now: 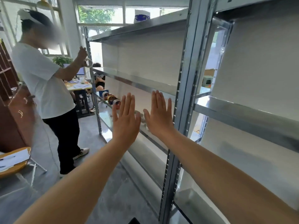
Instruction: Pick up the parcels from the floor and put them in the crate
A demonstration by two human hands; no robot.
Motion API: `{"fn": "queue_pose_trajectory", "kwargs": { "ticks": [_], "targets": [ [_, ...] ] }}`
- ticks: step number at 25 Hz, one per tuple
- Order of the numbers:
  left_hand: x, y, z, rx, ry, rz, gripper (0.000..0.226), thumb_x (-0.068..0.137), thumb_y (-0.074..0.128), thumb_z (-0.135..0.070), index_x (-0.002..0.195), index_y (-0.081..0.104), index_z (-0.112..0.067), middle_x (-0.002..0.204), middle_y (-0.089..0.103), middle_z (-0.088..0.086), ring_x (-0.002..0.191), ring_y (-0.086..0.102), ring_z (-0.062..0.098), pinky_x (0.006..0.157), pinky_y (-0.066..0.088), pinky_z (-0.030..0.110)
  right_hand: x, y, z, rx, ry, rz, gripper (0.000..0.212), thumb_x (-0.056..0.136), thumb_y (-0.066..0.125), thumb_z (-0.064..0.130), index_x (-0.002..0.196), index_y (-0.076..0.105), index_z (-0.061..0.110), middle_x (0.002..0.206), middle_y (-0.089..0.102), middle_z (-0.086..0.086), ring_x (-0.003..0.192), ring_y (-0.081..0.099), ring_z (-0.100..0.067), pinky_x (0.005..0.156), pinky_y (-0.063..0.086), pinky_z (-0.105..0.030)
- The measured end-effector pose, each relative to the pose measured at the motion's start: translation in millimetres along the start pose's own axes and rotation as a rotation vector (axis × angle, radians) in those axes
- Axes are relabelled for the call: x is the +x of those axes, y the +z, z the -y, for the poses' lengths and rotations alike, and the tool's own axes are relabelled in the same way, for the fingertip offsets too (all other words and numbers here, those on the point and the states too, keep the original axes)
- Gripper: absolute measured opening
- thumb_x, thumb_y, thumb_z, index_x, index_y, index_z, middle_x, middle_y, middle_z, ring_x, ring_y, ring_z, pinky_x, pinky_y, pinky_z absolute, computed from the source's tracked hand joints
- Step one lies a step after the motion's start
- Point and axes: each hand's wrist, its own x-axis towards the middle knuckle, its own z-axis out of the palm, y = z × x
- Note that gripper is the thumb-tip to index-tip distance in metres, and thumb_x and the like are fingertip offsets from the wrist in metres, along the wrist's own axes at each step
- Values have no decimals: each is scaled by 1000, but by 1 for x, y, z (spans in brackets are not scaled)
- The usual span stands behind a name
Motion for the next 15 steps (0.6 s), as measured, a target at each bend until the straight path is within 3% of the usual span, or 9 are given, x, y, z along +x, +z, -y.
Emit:
{"fn": "queue_pose_trajectory", "kwargs": {
  "ticks": [7,11,15],
  "targets": [
    [-25,-3,-45,-139,159,111,62,102,10,-42,155,-10,-16,163,-16,1,149,-17,15,121,-5,50,-64,-39,-31,-160,195,32,73,104,23,50,155,-14,13,164,-16,-4,151,-15,-19,118,-18,-45],
    [-25,-19,-102,-260,259,95,61,104,10,-41,154,-14,-17,162,-19,0,147,-22,13,119,-15,46,-92,-84,-69,-247,311,9,72,104,20,49,155,-14,11,165,-14,-6,152,-13,-20,121,-13,-48],
    [-43,-40,-166,-343,368,73,61,104,13,-40,155,-12,-16,163,-17,0,148,-19,14,120,-10,47,-136,-130,-105,-339,402,-28,71,104,24,46,156,-7,9,166,-6,-6,152,-8,-19,122,-8,-49]
  ]
}}
